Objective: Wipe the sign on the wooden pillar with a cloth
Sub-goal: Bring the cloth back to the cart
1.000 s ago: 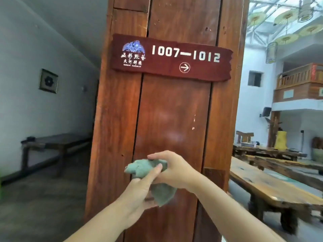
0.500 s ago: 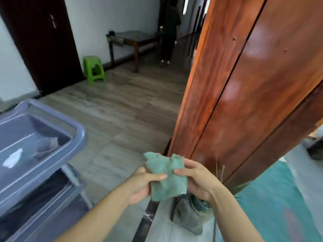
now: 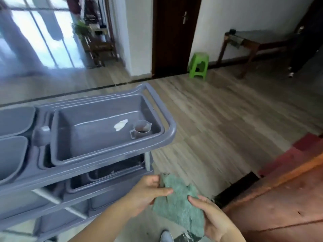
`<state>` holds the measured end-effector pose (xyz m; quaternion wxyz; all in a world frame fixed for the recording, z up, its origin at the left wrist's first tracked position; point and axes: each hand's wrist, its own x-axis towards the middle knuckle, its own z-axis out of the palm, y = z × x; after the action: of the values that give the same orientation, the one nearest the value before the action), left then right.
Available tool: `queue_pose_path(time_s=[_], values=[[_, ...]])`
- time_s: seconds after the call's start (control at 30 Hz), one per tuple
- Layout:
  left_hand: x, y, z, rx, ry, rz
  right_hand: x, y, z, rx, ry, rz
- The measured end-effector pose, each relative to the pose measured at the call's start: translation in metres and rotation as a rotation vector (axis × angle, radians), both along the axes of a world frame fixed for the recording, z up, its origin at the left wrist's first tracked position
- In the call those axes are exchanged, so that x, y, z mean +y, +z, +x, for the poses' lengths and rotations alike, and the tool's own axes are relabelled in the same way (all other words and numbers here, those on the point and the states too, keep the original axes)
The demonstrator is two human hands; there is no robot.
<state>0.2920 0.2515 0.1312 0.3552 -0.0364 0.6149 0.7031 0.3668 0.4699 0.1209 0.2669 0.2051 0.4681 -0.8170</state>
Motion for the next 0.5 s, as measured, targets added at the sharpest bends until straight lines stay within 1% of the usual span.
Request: queue_pose_path(time_s=[0.1,0.23,0.33,0.5], values=[[-0.008,0.007,-0.026,0.025,0.182,-0.014,-0.007,0.001,-0.058,0.012,0.100,-0.119],[-0.022,0.011,-0.052,0.031,0.464,0.063,-0.013,0.002,-0.128,0.056,0.191,-0.195],[-0.041,0.013,-0.068,0.027,0.628,0.044,-0.026,0.006,-0.174,0.109,0.264,-0.213],[-0.086,0.007,-0.097,0.055,0.796,0.010,-0.075,0.000,-0.237,0.069,0.366,-0.182]])
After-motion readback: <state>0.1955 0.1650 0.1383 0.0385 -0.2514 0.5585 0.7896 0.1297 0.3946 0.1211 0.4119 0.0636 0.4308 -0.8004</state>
